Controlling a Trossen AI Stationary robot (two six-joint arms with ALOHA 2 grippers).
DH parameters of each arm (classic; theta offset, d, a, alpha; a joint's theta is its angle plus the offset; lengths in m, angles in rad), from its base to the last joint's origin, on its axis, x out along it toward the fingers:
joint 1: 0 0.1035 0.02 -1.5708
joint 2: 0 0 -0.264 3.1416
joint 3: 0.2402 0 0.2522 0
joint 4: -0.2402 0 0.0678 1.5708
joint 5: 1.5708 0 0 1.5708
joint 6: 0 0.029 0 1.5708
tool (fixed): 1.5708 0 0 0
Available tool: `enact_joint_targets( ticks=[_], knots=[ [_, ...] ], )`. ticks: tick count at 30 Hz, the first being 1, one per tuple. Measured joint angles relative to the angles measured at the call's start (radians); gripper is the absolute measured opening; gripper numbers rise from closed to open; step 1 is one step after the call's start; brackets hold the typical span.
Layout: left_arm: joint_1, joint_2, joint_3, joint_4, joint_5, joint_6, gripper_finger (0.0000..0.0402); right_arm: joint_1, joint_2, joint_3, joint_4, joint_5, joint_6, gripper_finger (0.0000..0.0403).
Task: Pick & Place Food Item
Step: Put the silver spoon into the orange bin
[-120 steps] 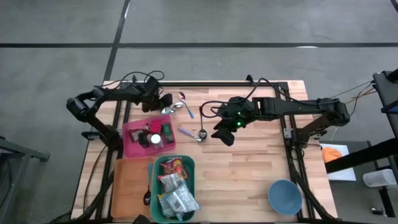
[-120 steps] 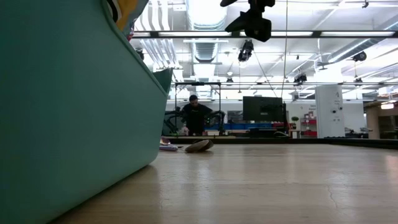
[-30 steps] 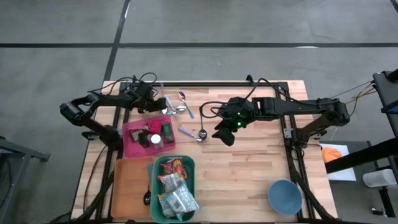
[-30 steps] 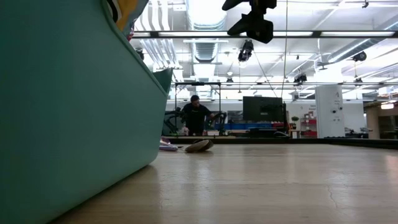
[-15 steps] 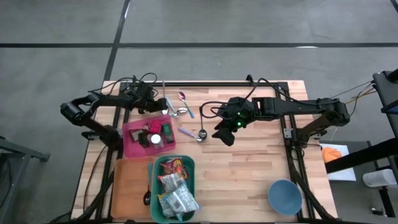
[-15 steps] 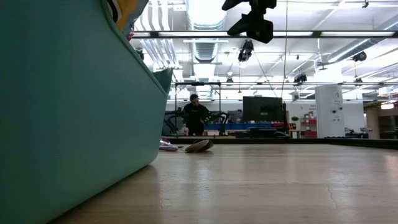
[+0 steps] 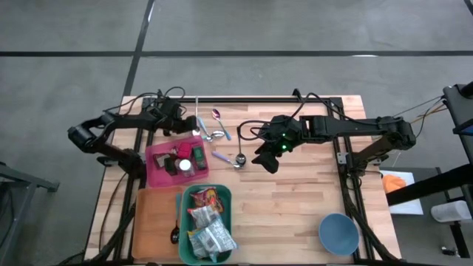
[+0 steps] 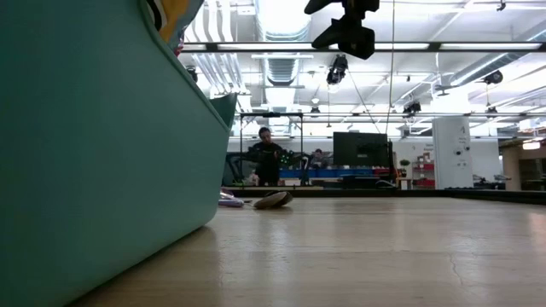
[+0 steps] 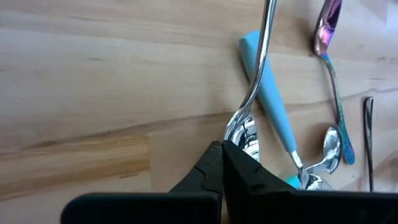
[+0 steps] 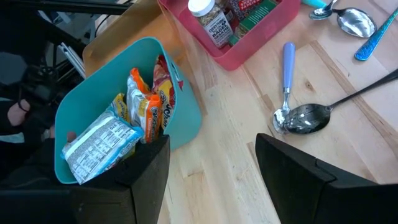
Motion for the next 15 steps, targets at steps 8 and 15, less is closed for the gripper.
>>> enact_joint_targets(
  ticks=[8, 15],
  knots=[
    [0.000, -0.039, 0.001, 0.007, -0.019, -0.027, 0.0001, 0.000, 0.000, 0.000, 0.000, 0.000, 0.000, 0.0233],
    [0.000, -0.104, 0.002, 0.022, -0.059, 0.011, 0.0000, 0.000, 0.000, 0.000, 0.000, 0.000, 0.000, 0.0233]
  ],
)
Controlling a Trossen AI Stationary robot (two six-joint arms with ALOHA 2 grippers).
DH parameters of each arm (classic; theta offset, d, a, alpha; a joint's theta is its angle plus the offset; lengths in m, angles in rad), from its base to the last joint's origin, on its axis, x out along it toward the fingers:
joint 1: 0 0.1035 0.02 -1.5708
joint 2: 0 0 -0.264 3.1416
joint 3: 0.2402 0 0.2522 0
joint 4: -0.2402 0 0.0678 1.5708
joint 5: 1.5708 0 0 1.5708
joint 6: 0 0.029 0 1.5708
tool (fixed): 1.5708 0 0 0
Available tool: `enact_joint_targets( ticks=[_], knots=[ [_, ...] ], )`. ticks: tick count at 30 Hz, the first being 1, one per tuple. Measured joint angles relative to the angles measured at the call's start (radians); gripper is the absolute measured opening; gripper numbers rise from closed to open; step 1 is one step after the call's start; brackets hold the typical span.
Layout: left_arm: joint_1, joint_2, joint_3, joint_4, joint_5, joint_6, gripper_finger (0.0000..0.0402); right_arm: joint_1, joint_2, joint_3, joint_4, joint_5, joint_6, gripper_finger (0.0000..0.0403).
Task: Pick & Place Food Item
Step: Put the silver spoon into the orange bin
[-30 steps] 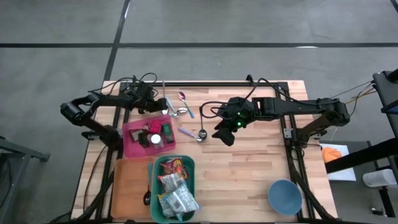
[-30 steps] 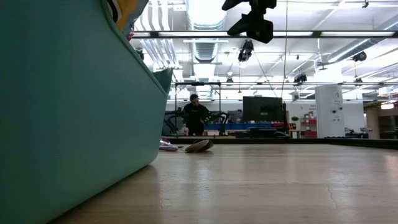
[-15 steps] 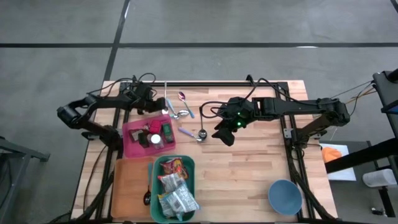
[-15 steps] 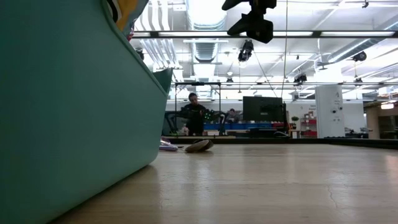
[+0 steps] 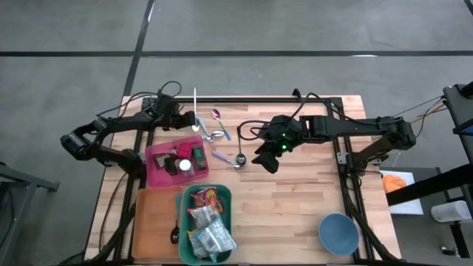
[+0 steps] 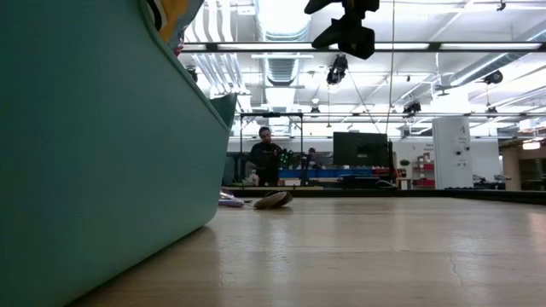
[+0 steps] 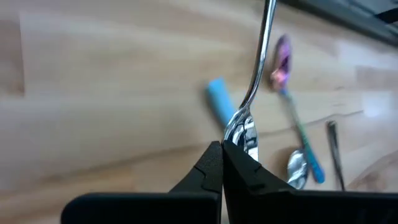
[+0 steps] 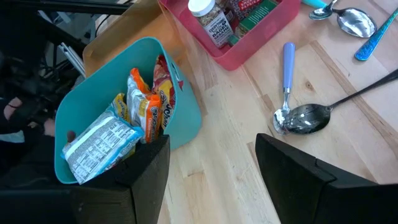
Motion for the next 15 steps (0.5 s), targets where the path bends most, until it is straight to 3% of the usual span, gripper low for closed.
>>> enact_joint_targets(
  ticks=[7, 15],
  knots=[
    [0.000, -0.141, 0.003, 0.015, -0.064, 0.017, 0.0000, 0.000, -0.001, 0.000, 0.000, 0.000, 0.000, 0.0233],
    [0.000, -0.246, 0.003, 0.022, -0.019, 0.020, 0.0000, 0.000, -0.001, 0.000, 0.000, 0.000, 0.000, 0.0233]
  ],
)
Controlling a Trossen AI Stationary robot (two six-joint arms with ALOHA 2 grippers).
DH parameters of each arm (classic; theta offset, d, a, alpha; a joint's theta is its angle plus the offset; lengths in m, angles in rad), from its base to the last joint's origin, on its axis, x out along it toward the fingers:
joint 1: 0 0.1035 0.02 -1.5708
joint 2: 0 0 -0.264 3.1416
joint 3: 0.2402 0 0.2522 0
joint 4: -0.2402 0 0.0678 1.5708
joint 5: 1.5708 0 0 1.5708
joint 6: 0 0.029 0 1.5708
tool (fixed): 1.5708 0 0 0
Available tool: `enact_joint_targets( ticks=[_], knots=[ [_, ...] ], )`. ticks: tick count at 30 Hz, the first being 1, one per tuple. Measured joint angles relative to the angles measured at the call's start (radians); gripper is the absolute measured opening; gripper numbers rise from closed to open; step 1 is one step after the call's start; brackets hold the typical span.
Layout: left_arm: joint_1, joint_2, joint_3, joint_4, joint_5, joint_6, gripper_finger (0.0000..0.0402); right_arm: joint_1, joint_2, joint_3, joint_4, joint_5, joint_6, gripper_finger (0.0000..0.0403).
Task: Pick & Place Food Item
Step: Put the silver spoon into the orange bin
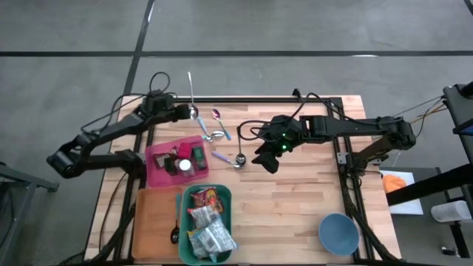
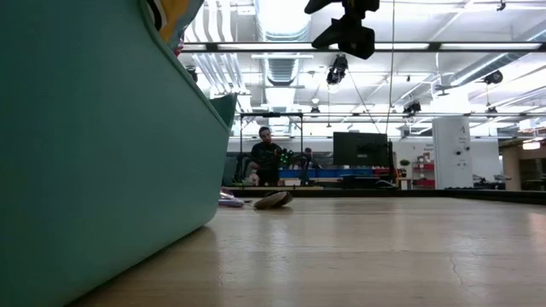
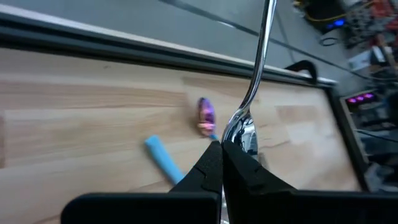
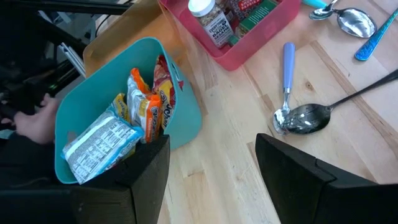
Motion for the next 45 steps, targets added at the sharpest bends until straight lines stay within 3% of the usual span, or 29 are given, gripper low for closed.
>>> enact_joint_targets(
  ticks=[6, 14, 22, 30, 35, 45],
  knots=[
    [0.000, -0.060, 0.000, 0.003, 0.089, -0.001, 0.0000, 0.000, 0.000, 0.000, 0.000, 0.000, 0.000, 0.0233],
    [-0.002, -0.168, 0.000, -0.011, 0.318, -0.003, 0.0000, 0.000, 0.000, 0.000, 0.000, 0.000, 0.000, 0.0233],
    [-0.059, -0.354, 0.002, -0.133, 0.472, -0.004, 0.0000, 0.000, 0.000, 0.000, 0.000, 0.000, 0.000, 0.0233],
    [-0.116, -0.535, 0.002, -0.294, 0.555, -0.067, 0.0000, 0.000, 0.000, 0.000, 0.000, 0.000, 0.000, 0.0233],
    [-0.146, -0.631, 0.048, -0.466, 0.545, -0.117, 0.0000, 0.000, 0.000, 0.000, 0.000, 0.000, 0.000, 0.0233],
    [-0.285, -0.665, 0.254, -0.742, 0.316, -0.139, 0.0000, 0.000, 0.000, 0.000, 0.000, 0.000, 0.000, 0.0233]
  ],
)
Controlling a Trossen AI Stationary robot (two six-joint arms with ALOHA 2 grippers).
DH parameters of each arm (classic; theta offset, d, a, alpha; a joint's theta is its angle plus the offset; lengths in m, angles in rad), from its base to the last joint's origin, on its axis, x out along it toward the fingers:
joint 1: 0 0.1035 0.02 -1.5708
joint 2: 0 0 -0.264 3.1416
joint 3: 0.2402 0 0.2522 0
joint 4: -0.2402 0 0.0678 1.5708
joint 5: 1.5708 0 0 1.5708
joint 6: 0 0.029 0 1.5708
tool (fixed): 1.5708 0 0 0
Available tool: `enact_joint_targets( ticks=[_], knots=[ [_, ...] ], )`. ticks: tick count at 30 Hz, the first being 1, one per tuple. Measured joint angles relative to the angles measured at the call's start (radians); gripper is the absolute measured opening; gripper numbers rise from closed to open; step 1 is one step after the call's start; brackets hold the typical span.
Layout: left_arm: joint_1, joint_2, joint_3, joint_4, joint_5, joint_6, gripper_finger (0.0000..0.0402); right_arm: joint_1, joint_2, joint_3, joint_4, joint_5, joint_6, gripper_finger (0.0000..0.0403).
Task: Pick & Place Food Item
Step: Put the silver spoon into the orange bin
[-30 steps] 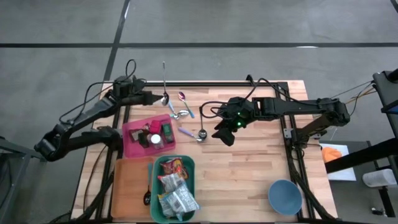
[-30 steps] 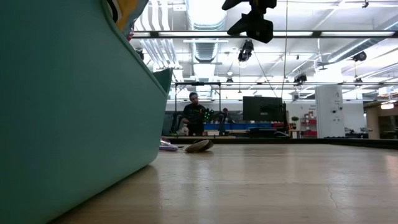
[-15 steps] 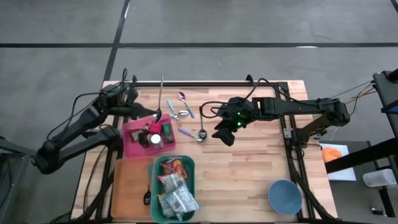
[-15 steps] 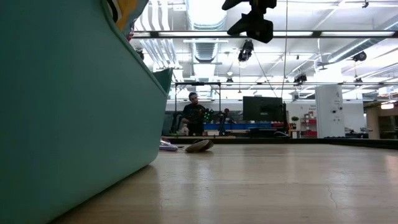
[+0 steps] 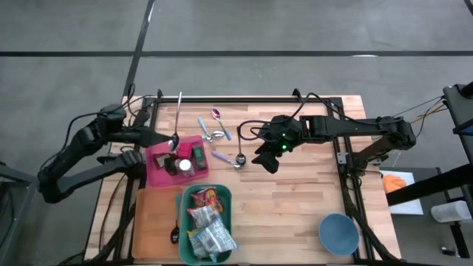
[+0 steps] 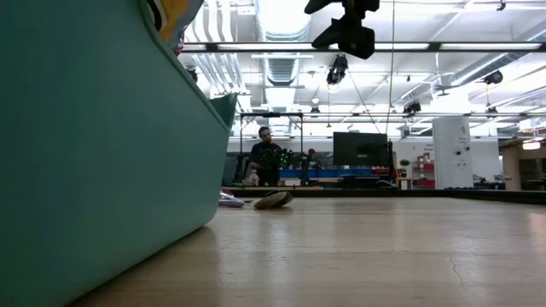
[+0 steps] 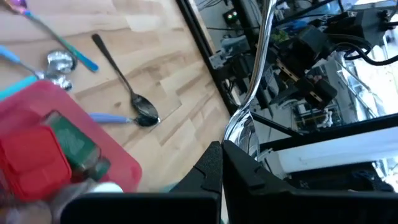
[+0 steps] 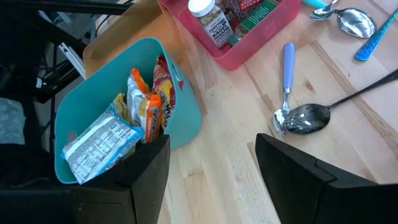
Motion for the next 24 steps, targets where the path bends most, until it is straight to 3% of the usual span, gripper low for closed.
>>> enact_joint_targets(
  ticks=[6, 14, 24],
  knots=[
    [-0.188, 0.000, 0.058, -0.092, -0.162, -0.169, 0.0000, 0.000, 0.000, 0.000, 0.000, 0.000, 0.000, 0.0233],
    [-0.530, 0.038, 0.143, -0.178, -0.420, -0.351, 0.0000, 0.000, 0.000, 0.000, 0.000, 0.000, 0.000, 0.0233],
    [-0.924, 0.203, 0.157, -0.216, -0.555, -0.592, 0.0000, 0.000, 0.000, 0.000, 0.000, 0.000, 0.000, 0.0233]
  ],
)
